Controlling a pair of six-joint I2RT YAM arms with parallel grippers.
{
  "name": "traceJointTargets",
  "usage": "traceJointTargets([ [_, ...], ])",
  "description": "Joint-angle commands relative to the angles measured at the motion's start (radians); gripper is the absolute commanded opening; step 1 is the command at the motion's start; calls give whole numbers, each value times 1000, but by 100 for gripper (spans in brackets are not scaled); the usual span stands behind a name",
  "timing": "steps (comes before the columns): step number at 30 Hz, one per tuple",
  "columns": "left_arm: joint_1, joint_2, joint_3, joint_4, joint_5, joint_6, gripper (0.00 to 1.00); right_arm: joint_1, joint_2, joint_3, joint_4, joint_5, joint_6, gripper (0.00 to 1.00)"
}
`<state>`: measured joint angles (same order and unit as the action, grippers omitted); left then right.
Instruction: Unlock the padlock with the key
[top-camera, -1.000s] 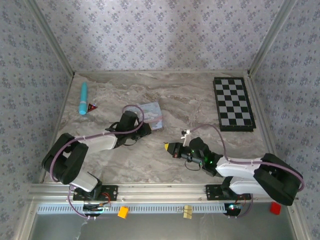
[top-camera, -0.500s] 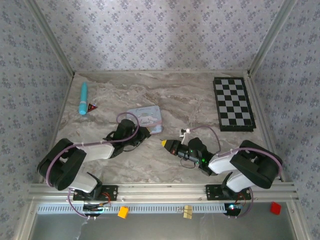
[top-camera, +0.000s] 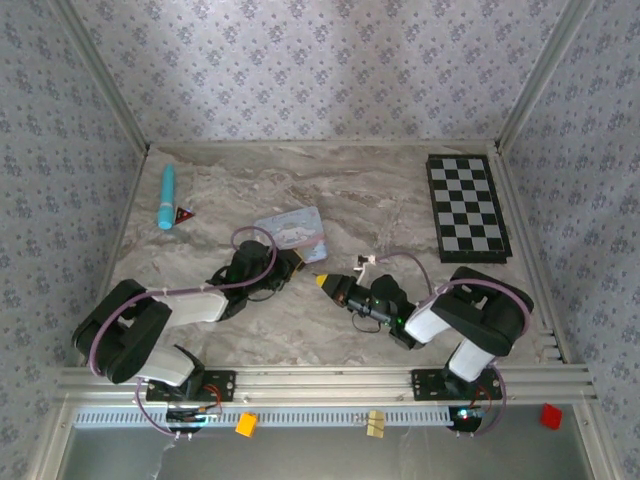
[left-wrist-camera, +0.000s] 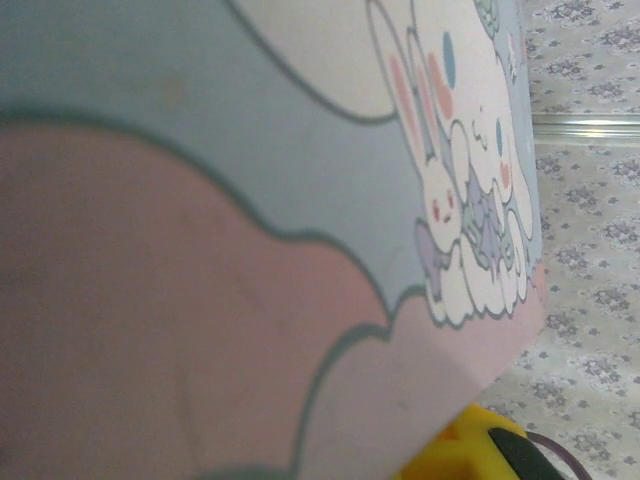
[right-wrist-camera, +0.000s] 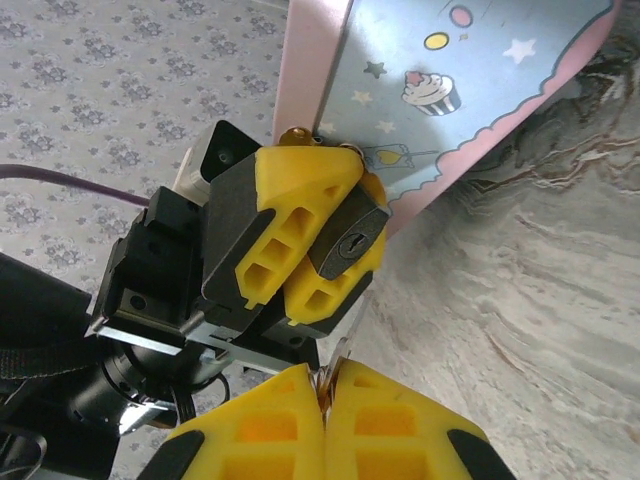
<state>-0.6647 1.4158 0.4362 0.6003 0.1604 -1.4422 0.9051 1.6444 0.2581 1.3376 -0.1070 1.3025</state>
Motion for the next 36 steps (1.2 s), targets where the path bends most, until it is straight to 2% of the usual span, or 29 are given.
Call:
traceJointTargets([
  [1,-15,7,3,123,7,-50,0,17,3,26,56,38,19,0],
  [12,-31,8,-27,211,-21,-132,0,13,-22,22,56,89,24,0],
  [18,-38,0,-41,246,-36,-176,0,7,-53,41,55,86,11,0],
  [36,-41,-51,-100,369,-91,-282,0,-14,-19,94,57,41,53,0],
])
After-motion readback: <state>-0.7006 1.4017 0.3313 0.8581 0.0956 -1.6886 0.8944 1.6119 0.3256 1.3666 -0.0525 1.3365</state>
